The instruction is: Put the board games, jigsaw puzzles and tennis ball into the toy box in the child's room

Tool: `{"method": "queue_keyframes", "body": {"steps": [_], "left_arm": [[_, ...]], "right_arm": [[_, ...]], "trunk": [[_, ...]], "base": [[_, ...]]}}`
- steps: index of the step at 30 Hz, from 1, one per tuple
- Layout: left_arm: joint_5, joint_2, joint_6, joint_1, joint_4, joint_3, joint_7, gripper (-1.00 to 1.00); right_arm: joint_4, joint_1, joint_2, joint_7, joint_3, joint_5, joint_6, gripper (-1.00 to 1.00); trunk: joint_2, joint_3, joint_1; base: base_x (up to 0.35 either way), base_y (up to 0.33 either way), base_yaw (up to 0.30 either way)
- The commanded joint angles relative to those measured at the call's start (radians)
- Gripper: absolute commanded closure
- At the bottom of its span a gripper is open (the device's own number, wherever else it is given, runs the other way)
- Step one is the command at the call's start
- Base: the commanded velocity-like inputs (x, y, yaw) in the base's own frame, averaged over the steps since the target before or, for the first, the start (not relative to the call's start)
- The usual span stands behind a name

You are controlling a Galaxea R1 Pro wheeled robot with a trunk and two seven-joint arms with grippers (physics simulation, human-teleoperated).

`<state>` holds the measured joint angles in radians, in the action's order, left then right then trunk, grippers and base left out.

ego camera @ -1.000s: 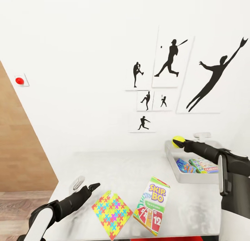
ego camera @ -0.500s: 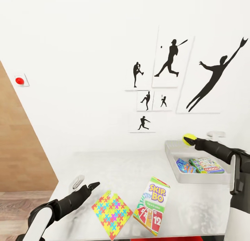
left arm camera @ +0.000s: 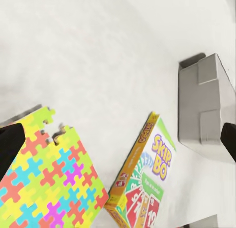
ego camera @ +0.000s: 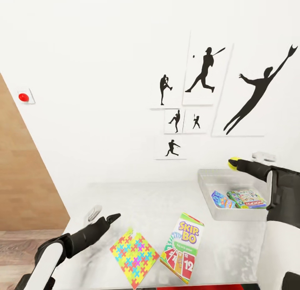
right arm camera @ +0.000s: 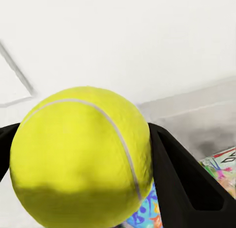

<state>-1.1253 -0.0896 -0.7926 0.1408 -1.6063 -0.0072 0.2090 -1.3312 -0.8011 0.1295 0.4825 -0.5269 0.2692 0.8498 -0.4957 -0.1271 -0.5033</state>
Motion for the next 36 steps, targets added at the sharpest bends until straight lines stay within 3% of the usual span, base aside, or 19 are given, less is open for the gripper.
{"method": "queue_keyframes", "body": {"steps": [1,2,3,4,7,10,12,14,20,31,34,36], "left_arm": [[-0.010,0.000,-0.013,0.010,-0.001,0.002,0.010,-1.00],[-0.011,0.000,-0.023,0.019,-0.001,0.005,0.009,-1.00],[-0.016,0.001,-0.056,0.045,-0.001,0.010,0.011,-1.00],[-0.021,0.001,-0.065,0.054,0.000,0.011,0.012,-1.00],[-0.060,0.001,-0.099,0.114,0.004,0.015,0.018,-1.00],[-0.069,0.008,-0.139,0.183,0.009,0.012,0.020,-1.00],[-0.072,0.011,-0.153,0.203,0.008,0.008,0.019,-1.00],[-0.075,0.013,-0.164,0.213,0.010,0.005,0.018,-1.00],[-0.076,0.014,-0.168,0.210,0.012,0.004,0.015,-1.00],[-0.076,0.014,-0.168,0.206,0.013,0.003,0.013,-1.00],[-0.076,0.014,-0.168,0.206,0.013,0.003,0.012,-1.00],[-0.076,0.014,-0.168,0.206,0.013,0.003,0.010,-1.00]], "right_arm": [[0.054,-0.025,0.000,-0.008,-0.001,0.008,0.001,1.00],[0.105,-0.047,0.001,-0.024,0.000,0.009,-0.003,1.00],[0.269,-0.120,0.011,-0.082,0.001,0.010,-0.027,1.00],[0.326,-0.143,0.020,-0.103,0.001,0.010,-0.039,1.00],[0.702,-0.285,0.081,-0.207,0.002,0.007,-0.172,1.00],[0.826,-0.334,0.094,-0.270,0.001,0.001,-0.235,1.00],[0.856,-0.345,0.093,-0.291,0.001,0.002,-0.251,1.00],[0.882,-0.354,0.094,-0.369,-0.001,-0.002,-0.261,1.00],[0.948,-0.362,0.097,-0.450,-0.005,-0.011,-0.266,1.00],[0.976,-0.364,0.101,-0.471,-0.013,-0.051,-0.270,1.00],[0.978,-0.363,0.101,-0.471,-0.013,-0.053,-0.300,1.00],[0.983,-0.363,0.101,-0.469,-0.014,-0.051,-0.379,1.00]], "trunk": [[-0.002,-0.002,0.000],[-0.002,-0.002,0.000],[-0.002,-0.002,0.000],[-0.002,-0.002,0.000],[-0.002,-0.002,0.000],[-0.002,-0.002,0.000],[-0.002,-0.002,0.000],[-0.002,-0.003,0.000],[-0.002,-0.010,0.000],[-0.002,-0.027,0.000],[-0.002,-0.032,0.000],[-0.002,-0.035,0.000]], "base": [[0.000,0.000,0.000],[0.000,0.000,0.000],[0.000,0.000,0.000],[0.000,0.000,0.000],[0.000,0.000,0.000],[0.000,0.000,0.000],[0.000,0.000,0.000],[0.000,0.000,0.000],[0.000,0.000,0.000],[0.000,0.000,0.000],[0.000,0.000,0.000],[0.000,0.000,0.000]]}}
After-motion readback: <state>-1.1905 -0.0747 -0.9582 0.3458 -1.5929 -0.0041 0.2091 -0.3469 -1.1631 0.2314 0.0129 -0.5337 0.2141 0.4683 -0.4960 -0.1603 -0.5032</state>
